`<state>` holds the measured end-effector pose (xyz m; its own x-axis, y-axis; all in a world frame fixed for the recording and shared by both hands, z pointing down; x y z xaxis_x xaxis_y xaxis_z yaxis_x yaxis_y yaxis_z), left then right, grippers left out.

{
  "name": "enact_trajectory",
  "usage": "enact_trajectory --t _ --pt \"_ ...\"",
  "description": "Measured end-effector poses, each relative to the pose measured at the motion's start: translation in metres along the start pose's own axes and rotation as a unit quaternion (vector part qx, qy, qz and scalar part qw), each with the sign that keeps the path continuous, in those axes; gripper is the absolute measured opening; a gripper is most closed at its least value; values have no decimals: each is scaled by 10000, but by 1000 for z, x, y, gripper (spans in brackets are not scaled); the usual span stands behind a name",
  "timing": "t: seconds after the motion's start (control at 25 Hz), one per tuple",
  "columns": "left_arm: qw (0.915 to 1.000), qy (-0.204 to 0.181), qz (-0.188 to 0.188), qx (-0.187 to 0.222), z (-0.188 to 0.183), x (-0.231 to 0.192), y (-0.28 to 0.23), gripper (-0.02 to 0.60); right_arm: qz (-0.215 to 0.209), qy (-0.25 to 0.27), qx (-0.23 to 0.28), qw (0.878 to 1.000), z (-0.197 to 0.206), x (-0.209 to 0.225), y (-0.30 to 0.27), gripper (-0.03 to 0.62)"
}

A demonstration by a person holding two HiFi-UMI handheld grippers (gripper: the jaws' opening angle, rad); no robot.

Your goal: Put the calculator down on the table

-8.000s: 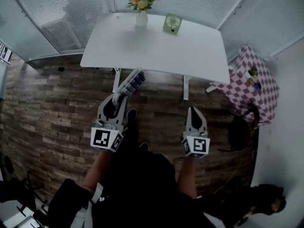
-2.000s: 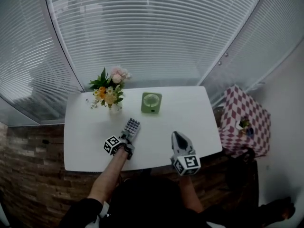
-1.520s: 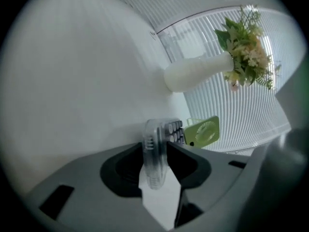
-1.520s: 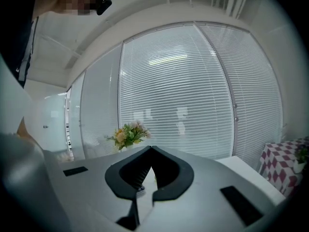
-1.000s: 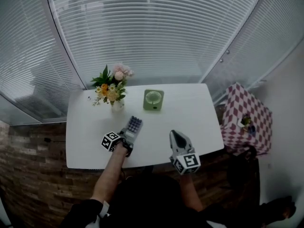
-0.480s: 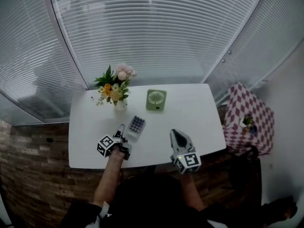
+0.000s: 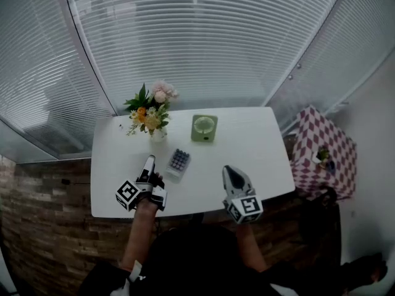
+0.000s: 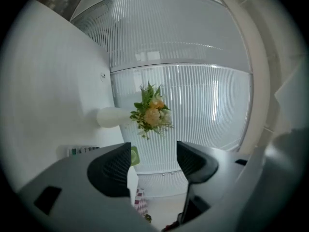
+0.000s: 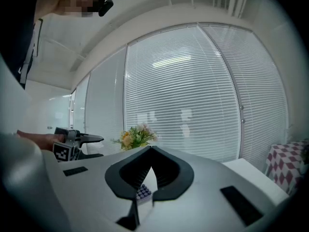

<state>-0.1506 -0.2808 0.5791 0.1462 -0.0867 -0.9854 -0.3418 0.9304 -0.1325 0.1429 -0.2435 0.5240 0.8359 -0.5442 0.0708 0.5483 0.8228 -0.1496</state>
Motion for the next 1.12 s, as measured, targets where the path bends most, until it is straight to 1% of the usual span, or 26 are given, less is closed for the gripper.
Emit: enact_trajectory --t 0.08,0.12,0.16,0.2,0.24,0.28,0.32,0.4,0.52,0.56,0.6,0.68,0.76,0.8,0.92,0.96,1.0,1.04,1.12 --pt "9996 -20 297 29 -2 20 3 274 6 -29 -3 10000 0 0 0 6" --pt "9991 -138 406 40 -3 31 5 273 1 -61 4 10000 1 1 -1 6" --pt "9983 -388 438 57 -4 39 6 273 -6 -99 20 9999 2 0 -1 6" --pt "9963 -775 366 87 -6 43 9 274 -13 -125 32 9999 2 -1 -1 6" --pt "9918 -1250 214 133 -9 43 12 273 -21 -134 38 9999 1 -2 -1 6" --pt "9843 -1755 51 188 -11 44 16 273 -27 -129 39 9999 1 -3 -1 6" --pt "9741 -2245 -82 239 -13 45 19 273 -24 -112 36 9999 0 -3 -2 6" --pt "9497 -3110 -214 281 -14 51 24 273 -4 -75 9 10000 -1 -4 -2 6" --pt "9128 -4077 -65 233 -9 67 30 273 56 -34 -55 10000 0 -4 -2 6" --pt "8973 -4407 -15 238 -6 72 31 273 88 -10 -82 9999 -1 -4 -2 6" --pt "8779 -4781 -2 259 -3 77 33 273 114 -8 -108 9999 -1 -4 -2 6" --pt "8334 -5517 6 307 4 85 35 273 154 -14 -99 9998 -1 -4 -2 6" --pt "7937 -6073 115 323 13 93 37 273 186 -12 -17 9998 -1 -3 -3 6" --pt "7754 -6304 181 310 17 95 38 273 194 -27 7 9998 0 -4 -3 6" --pt "7266 -6847 447 362 32 102 41 273 123 -100 35 9999 0 -7 -3 6" --pt "7136 -6976 519 386 36 105 42 273 94 -111 35 9999 -1 -8 -3 6" --pt "7069 -7037 590 402 39 108 44 273 75 -117 29 9999 -1 -9 -3 6" --pt "7069 -7029 672 412 41 111 46 273 59 -128 27 9999 -1 -9 -4 6" --pt "7150 -6929 815 449 41 116 48 273 51 -100 22 9999 -1 -10 -5 6"
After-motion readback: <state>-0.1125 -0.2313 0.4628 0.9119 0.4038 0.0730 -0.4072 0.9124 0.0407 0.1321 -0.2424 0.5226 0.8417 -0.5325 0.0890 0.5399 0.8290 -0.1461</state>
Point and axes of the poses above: the fingertips, and each gripper's own axes: y backward along the fingers, x to its right, z out of its underside, the point moved 3 cm from there along y, backward along the fingers, and after that the axes turned 6 degrees about -z, right-handed, at the moved point
